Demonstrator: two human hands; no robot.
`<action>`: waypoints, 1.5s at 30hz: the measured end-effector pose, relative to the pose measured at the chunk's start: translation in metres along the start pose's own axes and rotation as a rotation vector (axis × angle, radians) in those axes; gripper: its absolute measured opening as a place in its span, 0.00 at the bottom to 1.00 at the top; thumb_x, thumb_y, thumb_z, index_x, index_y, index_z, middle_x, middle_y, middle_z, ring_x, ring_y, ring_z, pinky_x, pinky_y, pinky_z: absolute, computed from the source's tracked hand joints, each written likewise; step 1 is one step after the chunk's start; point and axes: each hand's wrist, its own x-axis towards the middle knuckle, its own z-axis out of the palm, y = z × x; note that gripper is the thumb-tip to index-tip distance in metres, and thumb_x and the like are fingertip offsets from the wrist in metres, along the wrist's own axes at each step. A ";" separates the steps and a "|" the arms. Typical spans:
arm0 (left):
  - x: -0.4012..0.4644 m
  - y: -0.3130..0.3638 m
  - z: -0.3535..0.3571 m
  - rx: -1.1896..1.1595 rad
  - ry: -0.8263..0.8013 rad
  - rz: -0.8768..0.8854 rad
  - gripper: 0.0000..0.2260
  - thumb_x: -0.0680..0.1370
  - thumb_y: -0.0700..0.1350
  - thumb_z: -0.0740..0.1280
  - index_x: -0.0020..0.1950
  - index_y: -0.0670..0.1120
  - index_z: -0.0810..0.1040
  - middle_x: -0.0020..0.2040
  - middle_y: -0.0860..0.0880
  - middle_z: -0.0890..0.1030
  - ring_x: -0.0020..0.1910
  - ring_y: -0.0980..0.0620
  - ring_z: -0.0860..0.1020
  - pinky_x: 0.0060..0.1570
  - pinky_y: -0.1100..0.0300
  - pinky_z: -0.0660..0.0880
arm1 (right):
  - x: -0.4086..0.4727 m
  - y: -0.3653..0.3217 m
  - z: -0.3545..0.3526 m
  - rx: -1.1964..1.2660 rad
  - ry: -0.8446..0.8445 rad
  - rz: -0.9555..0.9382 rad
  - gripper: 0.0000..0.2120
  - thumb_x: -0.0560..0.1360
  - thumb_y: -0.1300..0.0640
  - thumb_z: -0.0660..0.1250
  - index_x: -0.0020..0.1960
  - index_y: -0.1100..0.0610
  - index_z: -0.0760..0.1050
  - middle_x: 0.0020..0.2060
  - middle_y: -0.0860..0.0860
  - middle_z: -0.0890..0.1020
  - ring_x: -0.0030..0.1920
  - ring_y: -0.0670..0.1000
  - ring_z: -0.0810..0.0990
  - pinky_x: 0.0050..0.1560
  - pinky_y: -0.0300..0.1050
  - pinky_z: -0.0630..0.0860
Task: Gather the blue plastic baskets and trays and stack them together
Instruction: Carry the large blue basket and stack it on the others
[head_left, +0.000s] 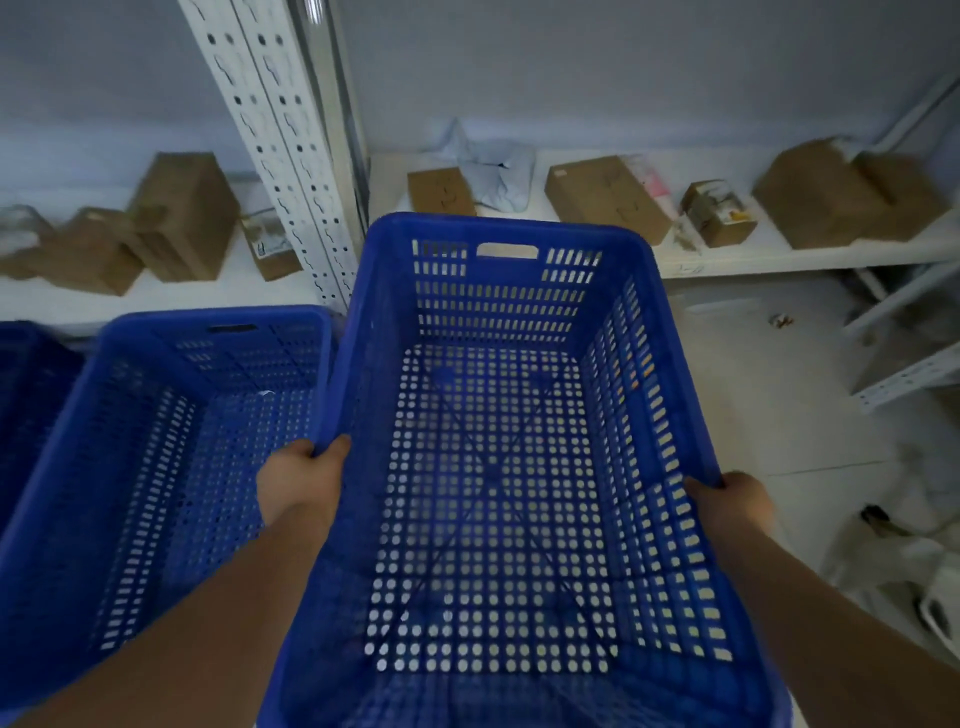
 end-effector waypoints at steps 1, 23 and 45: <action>-0.001 0.011 -0.011 -0.007 0.004 0.005 0.23 0.74 0.50 0.70 0.25 0.45 0.62 0.23 0.48 0.67 0.23 0.49 0.66 0.25 0.62 0.63 | -0.005 -0.008 -0.011 0.008 0.019 -0.032 0.11 0.74 0.53 0.67 0.44 0.61 0.72 0.29 0.54 0.72 0.31 0.56 0.71 0.36 0.47 0.68; -0.060 0.127 -0.276 -0.061 0.137 -0.002 0.21 0.72 0.53 0.70 0.28 0.41 0.69 0.27 0.41 0.73 0.28 0.44 0.73 0.30 0.57 0.68 | -0.172 -0.161 -0.177 0.156 -0.125 -0.243 0.08 0.66 0.52 0.69 0.32 0.54 0.75 0.29 0.53 0.81 0.30 0.54 0.79 0.27 0.42 0.74; -0.042 0.042 -0.545 -0.114 0.387 -0.087 0.24 0.70 0.53 0.72 0.23 0.46 0.62 0.21 0.48 0.64 0.21 0.48 0.64 0.26 0.58 0.66 | -0.382 -0.303 -0.130 0.182 -0.299 -0.493 0.09 0.66 0.53 0.70 0.33 0.58 0.76 0.32 0.53 0.80 0.33 0.53 0.79 0.34 0.45 0.77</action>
